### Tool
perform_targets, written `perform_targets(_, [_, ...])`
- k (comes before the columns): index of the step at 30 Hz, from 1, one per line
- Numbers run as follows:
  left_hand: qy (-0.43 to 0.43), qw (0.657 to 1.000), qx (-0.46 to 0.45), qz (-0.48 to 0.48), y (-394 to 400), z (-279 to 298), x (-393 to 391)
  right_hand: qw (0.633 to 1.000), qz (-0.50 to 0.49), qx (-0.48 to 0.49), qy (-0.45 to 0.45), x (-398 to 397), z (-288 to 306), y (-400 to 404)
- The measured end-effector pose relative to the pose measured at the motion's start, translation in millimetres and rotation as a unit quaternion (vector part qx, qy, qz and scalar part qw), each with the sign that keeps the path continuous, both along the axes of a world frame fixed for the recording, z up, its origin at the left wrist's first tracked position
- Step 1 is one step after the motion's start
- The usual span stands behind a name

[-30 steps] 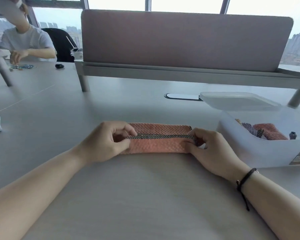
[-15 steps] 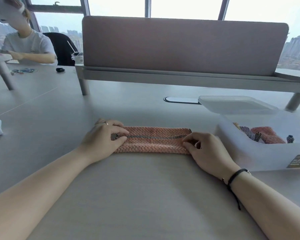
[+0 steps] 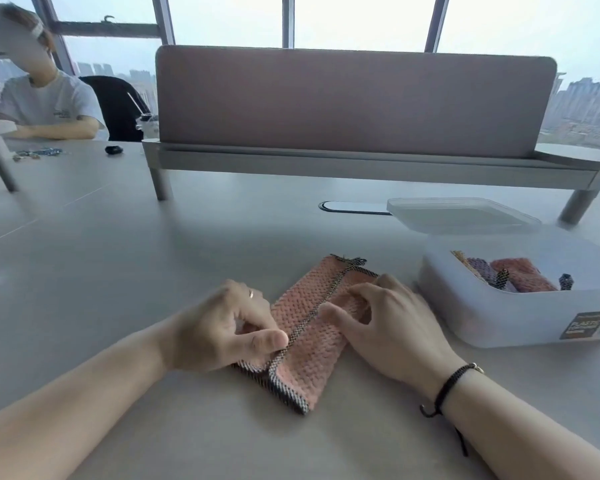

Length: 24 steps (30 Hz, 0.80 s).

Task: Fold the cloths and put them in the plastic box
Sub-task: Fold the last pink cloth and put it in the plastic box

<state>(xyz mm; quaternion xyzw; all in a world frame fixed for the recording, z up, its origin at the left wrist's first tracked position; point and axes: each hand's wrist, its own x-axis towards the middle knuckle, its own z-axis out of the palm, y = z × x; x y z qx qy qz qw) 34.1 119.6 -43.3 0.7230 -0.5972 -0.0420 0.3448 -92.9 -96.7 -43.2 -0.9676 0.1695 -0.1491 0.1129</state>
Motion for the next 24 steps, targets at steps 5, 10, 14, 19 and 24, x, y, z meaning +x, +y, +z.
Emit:
perform_targets(5, [0.061, 0.983, -0.154, 0.083, -12.0, -8.4, -5.0, 0.980, 0.158, 0.019, 0.120, 3.8, -5.1, 2.2])
perform_targets(10, [-0.076, 0.991, 0.008, 0.114, -14.5, -17.8, 15.5, 0.975, 0.180, 0.016, 0.130, 7.3, -6.8, -0.4])
perform_targets(14, [-0.090, 0.981, 0.136, 0.108, -18.6, -16.9, 11.8, 0.976, 0.174, 0.016, 0.126, 7.6, -7.6, -2.6])
perform_targets(19, [-0.086, 0.964, 0.212, 0.136, -21.4, -10.7, 7.3, 0.978, 0.167, 0.018, 0.124, 5.2, -5.3, -6.5])
perform_targets(24, [-0.116, 0.946, 0.271, 0.137, -24.9, -10.1, 10.4, 0.978, 0.171, 0.034, 0.116, 0.9, -2.4, -7.7])
